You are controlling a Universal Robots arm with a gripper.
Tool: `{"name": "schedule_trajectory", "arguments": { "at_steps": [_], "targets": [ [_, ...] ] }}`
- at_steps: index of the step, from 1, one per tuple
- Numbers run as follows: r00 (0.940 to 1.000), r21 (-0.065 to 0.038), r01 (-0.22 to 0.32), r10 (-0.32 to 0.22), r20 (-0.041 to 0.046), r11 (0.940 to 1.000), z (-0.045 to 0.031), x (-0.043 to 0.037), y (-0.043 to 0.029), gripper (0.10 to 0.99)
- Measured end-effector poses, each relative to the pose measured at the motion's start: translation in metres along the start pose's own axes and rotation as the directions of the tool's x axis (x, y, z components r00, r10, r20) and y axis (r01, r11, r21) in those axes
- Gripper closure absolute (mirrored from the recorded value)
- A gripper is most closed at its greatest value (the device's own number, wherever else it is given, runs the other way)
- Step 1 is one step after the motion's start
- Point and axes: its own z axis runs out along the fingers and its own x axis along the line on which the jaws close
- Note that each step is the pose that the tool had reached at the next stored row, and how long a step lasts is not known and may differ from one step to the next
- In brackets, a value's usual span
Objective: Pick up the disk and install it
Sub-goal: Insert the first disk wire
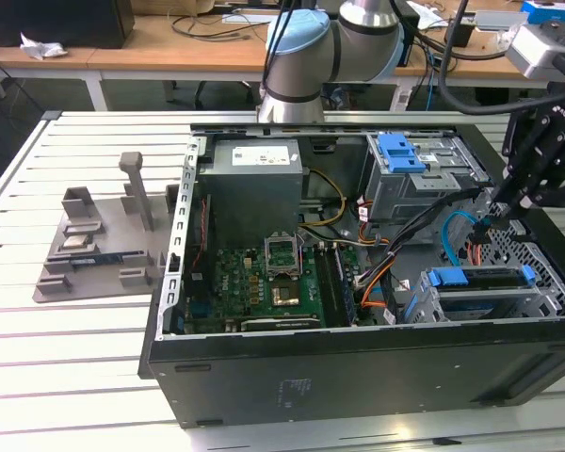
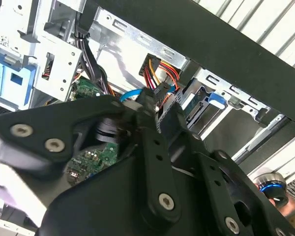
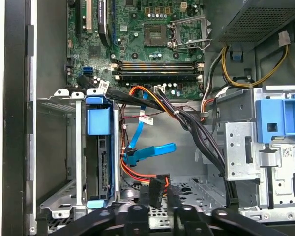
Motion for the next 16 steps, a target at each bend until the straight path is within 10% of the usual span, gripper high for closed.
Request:
{"name": "schedule_trajectory", "arguments": {
  "at_steps": [2, 6, 16],
  "targets": [
    [1.0, 0.0, 0.0, 0.0, -0.0013, 1.0, 0.0003, 0.0, 0.0, 0.725],
    [0.9995, 0.001, -0.002, 0.002, -0.0316, 1.0, 0.0062, -0.0008, -0.0004, 0.725],
    [0.9992, 0.001, -0.003, 0.003, -0.041, 1.0, 0.0225, -0.0027, -0.0016, 0.725]
  ]
}}
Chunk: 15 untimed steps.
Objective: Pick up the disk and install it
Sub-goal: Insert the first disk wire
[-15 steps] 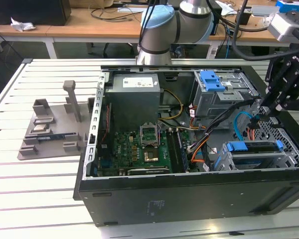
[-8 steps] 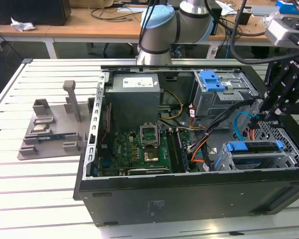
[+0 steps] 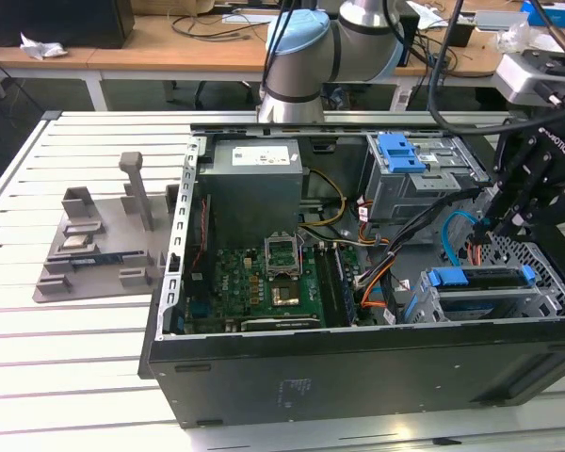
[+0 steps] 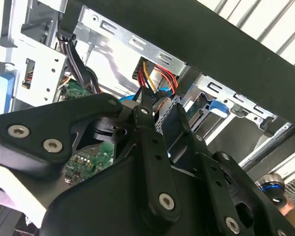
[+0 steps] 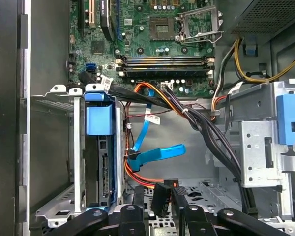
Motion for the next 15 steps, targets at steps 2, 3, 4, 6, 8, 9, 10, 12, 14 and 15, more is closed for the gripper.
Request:
{"name": "schedule_trajectory", "arguments": {
  "at_steps": [2, 3, 4, 6, 8, 9, 10, 12, 14, 15],
  "targets": [
    [1.0, 0.0, 0.0, 0.0, -0.005, 1.0, 0.0004, 0.0, 0.0, 0.725],
    [1.0, 0.0, 0.0, 0.0, -0.0054, 1.0, 0.0003, 0.0001, 0.0, 0.725],
    [1.0, 0.0, 0.0, 0.0, -0.0056, 1.0, 0.0003, 0.0001, 0.0, 0.725],
    [1.0, 0.0, 0.0, 0.0, -0.0057, 1.0, 0.0003, 0.0, 0.0, 0.725],
    [1.0, 0.0, 0.0, 0.0, -0.0059, 1.0, 0.0003, 0.0, 0.0, 0.741],
    [1.0, 0.0, 0.0, 0.0, -0.006, 1.0, 0.0004, 0.0, 0.0, 0.808],
    [1.0, 0.0, 0.0, 0.0, -0.0062, 1.0, 0.0003, 0.0, 0.0, 0.867],
    [1.0, 0.0, 0.0, 0.0, -0.0064, 1.0, 0.0003, 0.0, 0.0, 0.918],
    [1.0, 0.0, -0.001, 0.001, -0.0067, 1.0, 0.0003, 0.0, 0.0, 0.918],
    [1.0, 0.0, 0.0, 0.0, -0.0068, 1.0, 0.0003, 0.0, 0.0, 0.918]
  ]
}}
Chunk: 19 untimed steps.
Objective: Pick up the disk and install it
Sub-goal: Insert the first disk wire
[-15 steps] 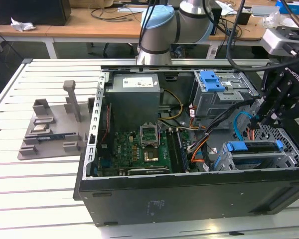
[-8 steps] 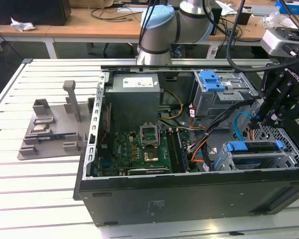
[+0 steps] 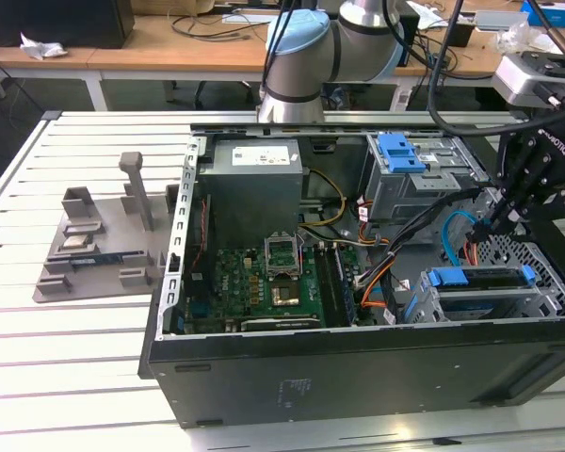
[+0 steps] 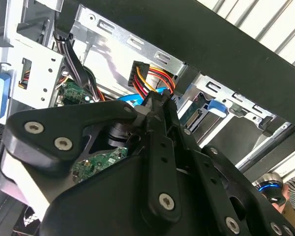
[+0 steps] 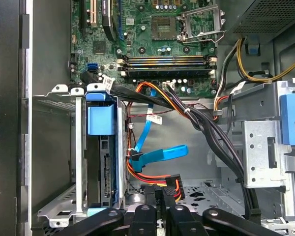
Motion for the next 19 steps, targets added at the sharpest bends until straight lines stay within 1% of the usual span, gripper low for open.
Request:
{"name": "schedule_trajectory", "arguments": {
  "at_steps": [4, 5, 12, 16, 19],
  "targets": [
    [1.0, 0.0, 0.0, 0.0, -0.0004, 1.0, 0.0, 0.0, 0.0, 0.918],
    [1.0, 0.0, 0.0, 0.0, -0.0003, 1.0, 0.0001, -0.0001, 0.0011, 0.918],
    [1.0, 0.0, 0.0, 0.0, -0.0003, 1.0, 0.0012, 0.0009, 0.0145, 0.918],
    [1.0, 0.0, 0.0, 0.0, -0.0003, 1.0, 0.002, 0.0031, 0.0221, 0.918],
    [1.0, 0.0, 0.0, 0.0, -0.0003, 1.0, 0.0024, 0.0041, 0.0239, 0.918]
  ]
}}
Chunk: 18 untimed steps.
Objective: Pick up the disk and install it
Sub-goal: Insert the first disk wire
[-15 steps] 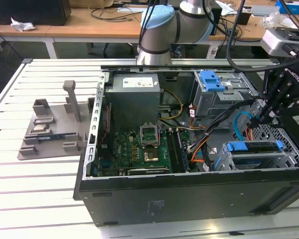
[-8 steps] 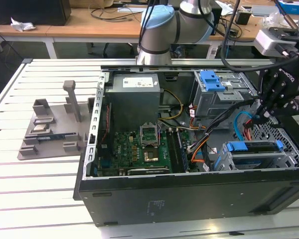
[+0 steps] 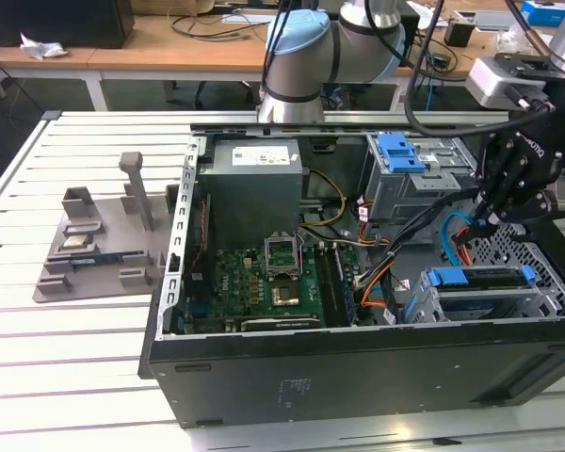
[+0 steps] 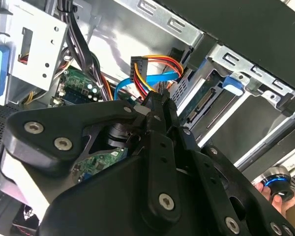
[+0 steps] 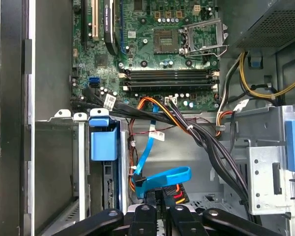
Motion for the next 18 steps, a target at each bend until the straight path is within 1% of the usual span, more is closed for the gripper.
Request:
{"name": "schedule_trajectory", "arguments": {
  "at_steps": [9, 18],
  "targets": [
    [1.0, 0.0, 0.0, 0.0, -0.0001, 1.0, 0.0008, 0.0039, 0.0028, 0.918],
    [1.0, 0.0, 0.0, 0.0, -0.0001, 1.0, 0.0015, 0.0077, 0.0036, 0.918]
  ]
}}
